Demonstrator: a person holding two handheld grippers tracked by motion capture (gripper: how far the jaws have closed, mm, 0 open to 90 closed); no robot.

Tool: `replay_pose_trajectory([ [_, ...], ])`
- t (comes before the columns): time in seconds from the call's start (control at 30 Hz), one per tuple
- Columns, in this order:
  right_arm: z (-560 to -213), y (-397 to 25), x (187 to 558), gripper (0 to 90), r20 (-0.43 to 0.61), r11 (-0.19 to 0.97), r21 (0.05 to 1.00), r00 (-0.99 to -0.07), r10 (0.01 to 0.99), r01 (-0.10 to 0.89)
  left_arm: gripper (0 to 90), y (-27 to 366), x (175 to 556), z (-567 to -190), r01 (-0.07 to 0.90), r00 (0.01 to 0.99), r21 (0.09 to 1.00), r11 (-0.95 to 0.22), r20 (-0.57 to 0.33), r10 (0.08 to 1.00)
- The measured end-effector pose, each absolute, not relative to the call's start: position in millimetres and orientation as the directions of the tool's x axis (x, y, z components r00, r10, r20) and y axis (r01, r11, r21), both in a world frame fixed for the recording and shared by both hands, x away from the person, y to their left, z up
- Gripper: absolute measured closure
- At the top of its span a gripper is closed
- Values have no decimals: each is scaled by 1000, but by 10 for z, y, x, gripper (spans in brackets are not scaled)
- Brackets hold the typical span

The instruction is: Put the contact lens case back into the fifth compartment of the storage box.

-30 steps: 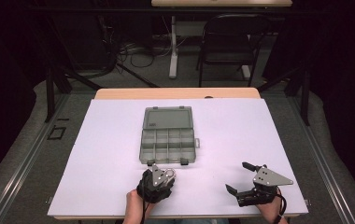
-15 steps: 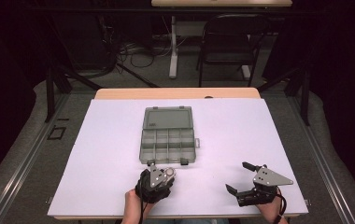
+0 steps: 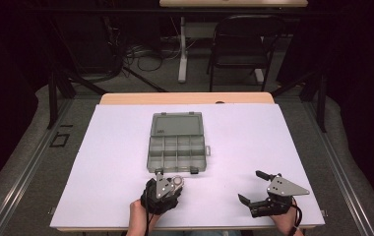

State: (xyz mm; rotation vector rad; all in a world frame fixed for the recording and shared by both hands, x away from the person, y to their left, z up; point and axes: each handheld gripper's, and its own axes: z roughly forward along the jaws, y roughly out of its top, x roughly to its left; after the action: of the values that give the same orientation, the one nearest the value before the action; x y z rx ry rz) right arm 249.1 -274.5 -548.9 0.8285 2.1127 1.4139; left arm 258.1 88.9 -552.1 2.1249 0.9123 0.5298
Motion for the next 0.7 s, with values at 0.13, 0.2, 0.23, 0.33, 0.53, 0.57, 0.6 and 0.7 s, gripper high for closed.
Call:
replay_pose_trajectory([
  [0.13, -5489, -2746, 2491, 4, -46, 290, 930, -711, 701, 225, 489, 893, 2578, -5521, 435, 659, 772, -463, 77, 748],
  [0.2, -5490, -2747, 2490, 4, -43, 288, 930, -711, 702, 228, 489, 906, 2572, -5511, 430, 658, 775, -463, 83, 749],
  [0.23, -5491, -2746, 2490, 4, -43, 286, 931, -711, 702, 226, 489, 910, 2568, -5508, 429, 655, 777, -460, 83, 751],
  [0.33, -5490, -2747, 2490, 4, -44, 284, 932, -711, 701, 223, 489, 931, 2558, -5503, 426, 653, 778, -462, 89, 752],
  [0.53, -5493, -2750, 2493, 4, -41, 284, 932, -711, 702, 227, 489, 957, 2546, -5498, 425, 655, 780, -460, 86, 751],
  [0.57, -5493, -2751, 2493, 4, -41, 283, 932, -710, 703, 227, 489, 964, 2546, -5494, 421, 656, 779, -464, 91, 749],
  [0.6, -5493, -2752, 2493, 4, -40, 283, 932, -710, 703, 227, 488, 964, 2546, -5494, 421, 656, 779, -464, 91, 749],
  [0.7, -5492, -2754, 2492, 4, -39, 280, 933, -710, 703, 227, 489, 978, 2541, -5492, 420, 655, 782, -461, 90, 750],
])
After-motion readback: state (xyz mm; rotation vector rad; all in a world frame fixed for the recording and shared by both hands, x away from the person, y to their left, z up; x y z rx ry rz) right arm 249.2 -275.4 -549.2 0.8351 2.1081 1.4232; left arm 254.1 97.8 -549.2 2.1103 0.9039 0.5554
